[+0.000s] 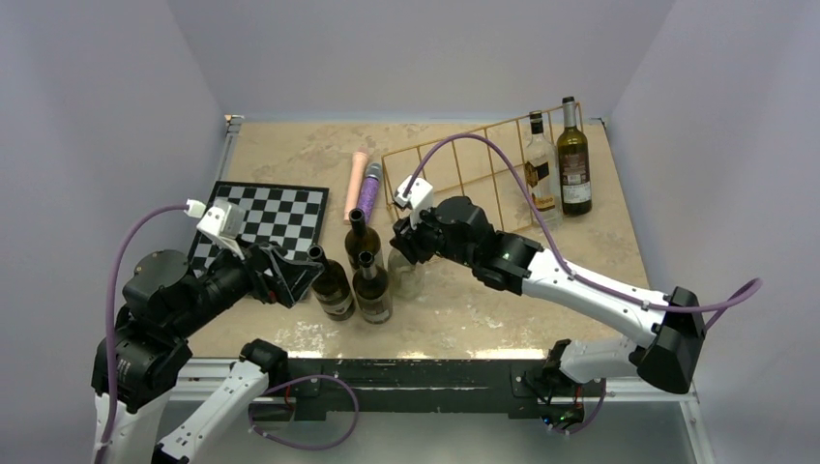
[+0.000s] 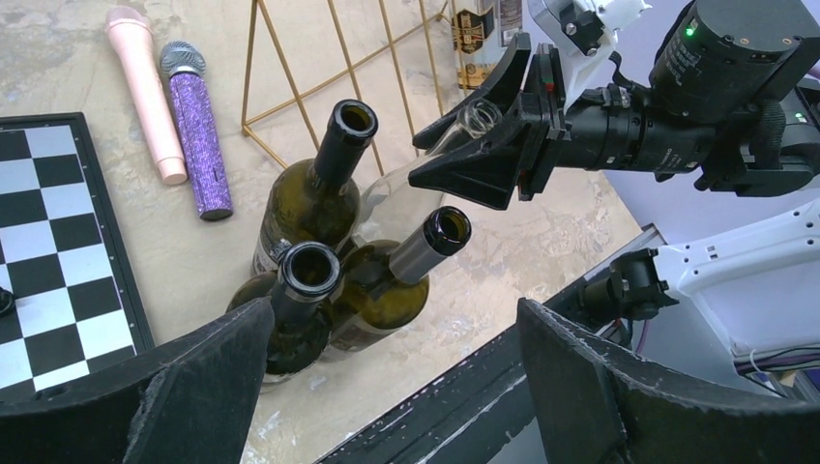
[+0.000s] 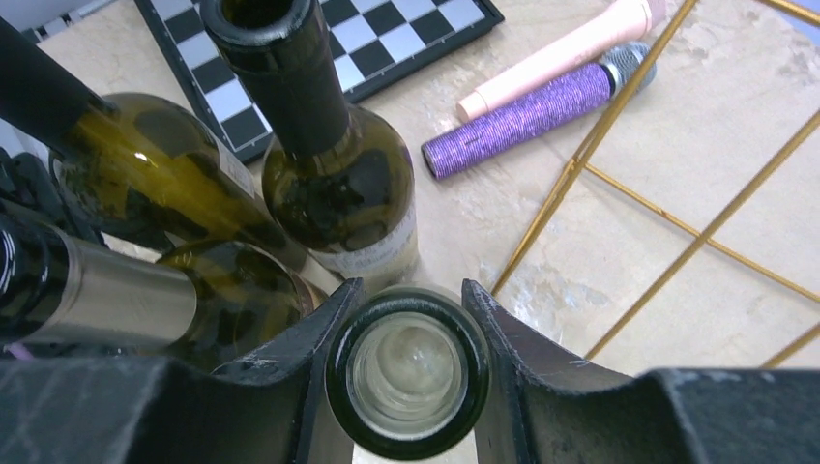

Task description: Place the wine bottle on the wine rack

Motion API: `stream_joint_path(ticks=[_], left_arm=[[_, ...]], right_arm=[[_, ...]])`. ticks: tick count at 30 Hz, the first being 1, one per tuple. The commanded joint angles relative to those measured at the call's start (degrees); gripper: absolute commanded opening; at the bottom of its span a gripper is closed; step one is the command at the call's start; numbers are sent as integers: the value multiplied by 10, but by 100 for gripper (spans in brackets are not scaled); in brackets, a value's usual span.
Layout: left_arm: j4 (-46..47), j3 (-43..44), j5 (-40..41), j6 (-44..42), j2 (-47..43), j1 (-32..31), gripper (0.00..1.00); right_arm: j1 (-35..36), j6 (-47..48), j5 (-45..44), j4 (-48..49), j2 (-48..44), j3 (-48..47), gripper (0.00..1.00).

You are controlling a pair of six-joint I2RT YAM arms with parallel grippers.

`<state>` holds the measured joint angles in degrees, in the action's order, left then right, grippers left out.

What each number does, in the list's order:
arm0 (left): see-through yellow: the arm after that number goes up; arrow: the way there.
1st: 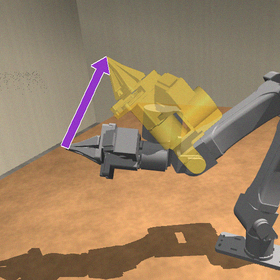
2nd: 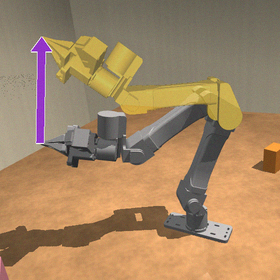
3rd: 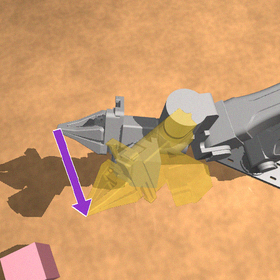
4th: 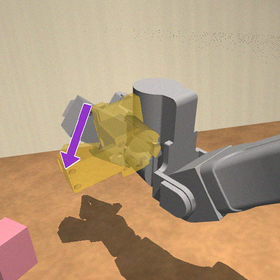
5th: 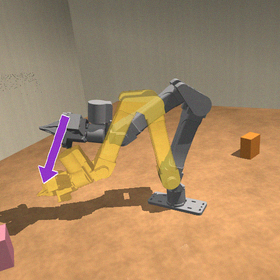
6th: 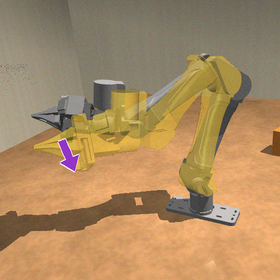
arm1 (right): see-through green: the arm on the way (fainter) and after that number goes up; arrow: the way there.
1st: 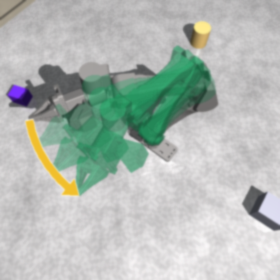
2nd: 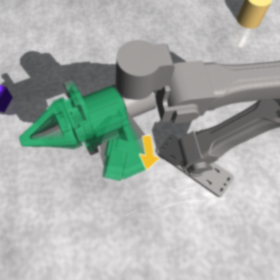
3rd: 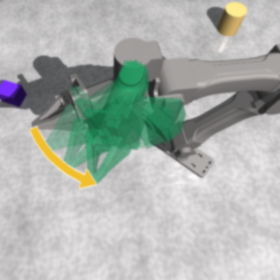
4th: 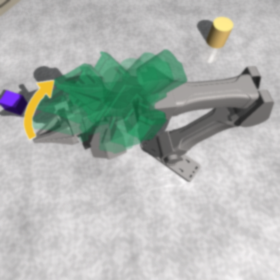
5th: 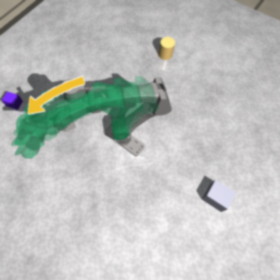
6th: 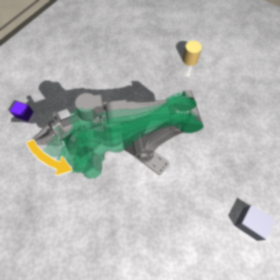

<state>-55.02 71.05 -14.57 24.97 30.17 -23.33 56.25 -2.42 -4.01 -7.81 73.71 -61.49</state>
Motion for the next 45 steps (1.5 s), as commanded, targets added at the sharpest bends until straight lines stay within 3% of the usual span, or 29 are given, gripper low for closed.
stream_joint_path(ticks=[1,11,16,21,27,45], left_arm=[[15,46,-29,16,4,-2,99],[46,93,-65,19,13,-2,99],[47,86,-68,26,5,-2,99],[61,100,-111,29,3,-2,99],[62,109,-95,32,13,-2,99],[61,118,-102,39,14,-2,99]], right_arm=[[2,-12,-40,-59,-46,-62,0],[1,-32,-168,-309,-105,-244,0],[-16,1,-256,-366,-104,-297,0],[-96,14,-238,-365,-105,-305,0],[-211,8,-195,-352,-89,-329,0],[-346,61,-140,-238,16,-320,0]])
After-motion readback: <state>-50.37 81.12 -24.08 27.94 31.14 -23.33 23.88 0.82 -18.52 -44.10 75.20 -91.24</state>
